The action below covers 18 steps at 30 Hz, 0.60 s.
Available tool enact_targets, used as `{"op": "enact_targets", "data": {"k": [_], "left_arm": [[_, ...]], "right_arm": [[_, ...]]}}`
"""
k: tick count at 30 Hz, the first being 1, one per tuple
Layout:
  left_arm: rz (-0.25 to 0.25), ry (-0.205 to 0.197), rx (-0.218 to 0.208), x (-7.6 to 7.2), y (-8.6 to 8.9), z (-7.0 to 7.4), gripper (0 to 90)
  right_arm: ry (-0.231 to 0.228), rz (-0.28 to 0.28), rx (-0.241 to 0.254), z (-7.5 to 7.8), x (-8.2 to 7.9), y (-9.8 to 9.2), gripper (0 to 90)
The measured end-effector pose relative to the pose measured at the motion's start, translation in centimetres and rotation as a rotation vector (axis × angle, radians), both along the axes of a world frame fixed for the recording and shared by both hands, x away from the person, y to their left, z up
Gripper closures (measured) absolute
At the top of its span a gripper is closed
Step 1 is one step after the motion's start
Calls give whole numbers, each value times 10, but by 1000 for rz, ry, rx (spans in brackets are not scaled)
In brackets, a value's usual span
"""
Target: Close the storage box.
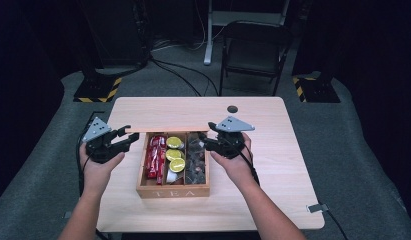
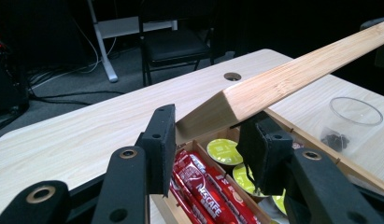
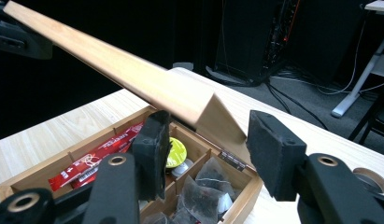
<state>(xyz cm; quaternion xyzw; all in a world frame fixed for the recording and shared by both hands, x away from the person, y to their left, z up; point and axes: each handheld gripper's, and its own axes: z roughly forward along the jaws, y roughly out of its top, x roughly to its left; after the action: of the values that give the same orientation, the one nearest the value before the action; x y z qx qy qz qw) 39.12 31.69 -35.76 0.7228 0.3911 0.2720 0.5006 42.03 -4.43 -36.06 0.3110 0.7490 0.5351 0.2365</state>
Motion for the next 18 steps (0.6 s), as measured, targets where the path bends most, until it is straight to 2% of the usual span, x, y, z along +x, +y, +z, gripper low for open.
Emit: {"op": "enact_targets", "data": {"k": [8,10,15,18], "left_arm": [[13,4,4,-7,-2,-4,563],[15,1,4,-8,-2,-5,563],[11,14,13,-9,-2,-5,563],[17,18,25,-10,-4,-5,563]], "right_arm": [[33,20,-28,1,-1,-2,517],[40,22,-28,0,-2,-3,517],[20,32,-19,-5,-2,-4,517],[29,38,6,-7,-2,-6,514]]}}
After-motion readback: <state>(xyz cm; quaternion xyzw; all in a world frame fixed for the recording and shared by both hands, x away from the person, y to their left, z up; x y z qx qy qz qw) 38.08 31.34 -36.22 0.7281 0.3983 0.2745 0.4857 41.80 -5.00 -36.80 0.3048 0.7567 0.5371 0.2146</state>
